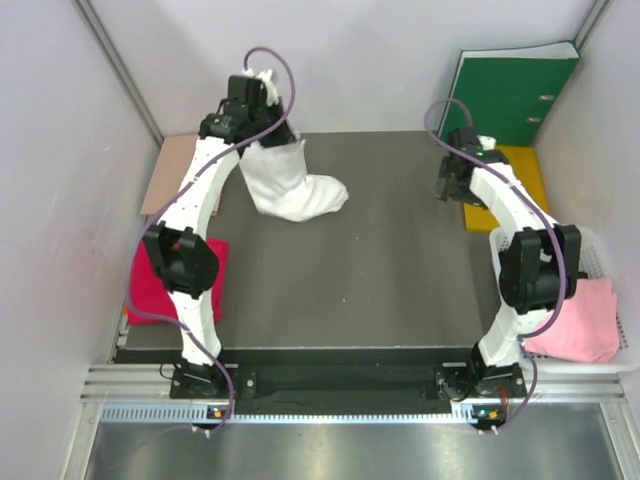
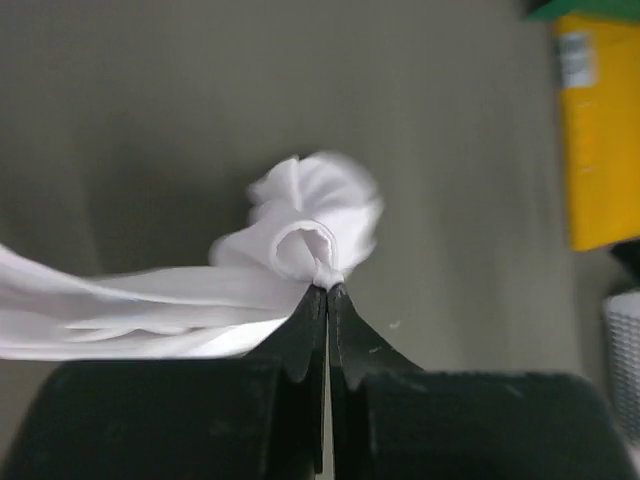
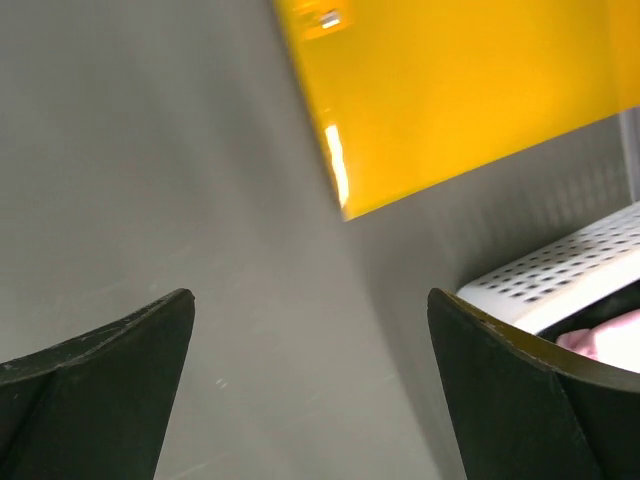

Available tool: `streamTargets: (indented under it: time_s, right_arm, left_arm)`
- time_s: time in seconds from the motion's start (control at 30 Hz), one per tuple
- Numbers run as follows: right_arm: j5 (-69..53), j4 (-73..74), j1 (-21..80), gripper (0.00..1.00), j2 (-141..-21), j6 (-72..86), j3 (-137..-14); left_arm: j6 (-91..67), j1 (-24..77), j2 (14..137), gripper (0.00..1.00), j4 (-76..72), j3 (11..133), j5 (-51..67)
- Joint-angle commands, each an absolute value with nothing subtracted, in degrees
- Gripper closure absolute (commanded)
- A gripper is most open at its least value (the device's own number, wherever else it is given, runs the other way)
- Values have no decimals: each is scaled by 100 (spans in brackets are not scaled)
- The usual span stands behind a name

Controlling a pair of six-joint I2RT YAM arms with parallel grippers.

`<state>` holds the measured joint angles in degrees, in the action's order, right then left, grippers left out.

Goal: Fold and stack the t-shirts
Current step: Flatten out the tshirt

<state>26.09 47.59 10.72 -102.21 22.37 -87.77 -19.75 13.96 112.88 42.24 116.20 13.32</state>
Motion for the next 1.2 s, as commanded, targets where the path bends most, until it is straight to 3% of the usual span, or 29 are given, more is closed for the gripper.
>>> streamTargets:
  time_s: [0.0,0.03,0.1,0.23,0.37,0.57,0.87,1.17]
  right_arm:
    - [2084,4535,240,0,-9668,2101,-8920]
    - [2005,4544,124,0,-9616,2048,-8947]
    - [1786,4526,-324,0,-9580,1978,-8956]
    - [1504,4606,-860,0,-9467,2092,-8807]
    - [1512,4491,-1011,0,-9255,2127,-8473]
    - [1327,4359,-1011,0,-9149,2153,-8244]
    - [1195,4316,-1011,0,-9202,2180,-8306]
    - [766,4009,-879,0,-9106,2206,-7850]
  left_arm:
    - [-2408,2415,11916,100,4042,13355,2134]
    - [-2591,2817,12127,100,4069,14116,2353]
    - [-2872,3206,12515,100,3704,14527,2933]
    - [-3471,4173,12507,100,2822,14511,3331]
    - [-3288,4412,11956,100,2970,14476,2814]
    - [-2786,4070,10541,100,3111,13379,1082]
    - [-2549,2761,9625,100,3884,12359,1169]
    - [-2584,2224,8316,100,4087,9305,704]
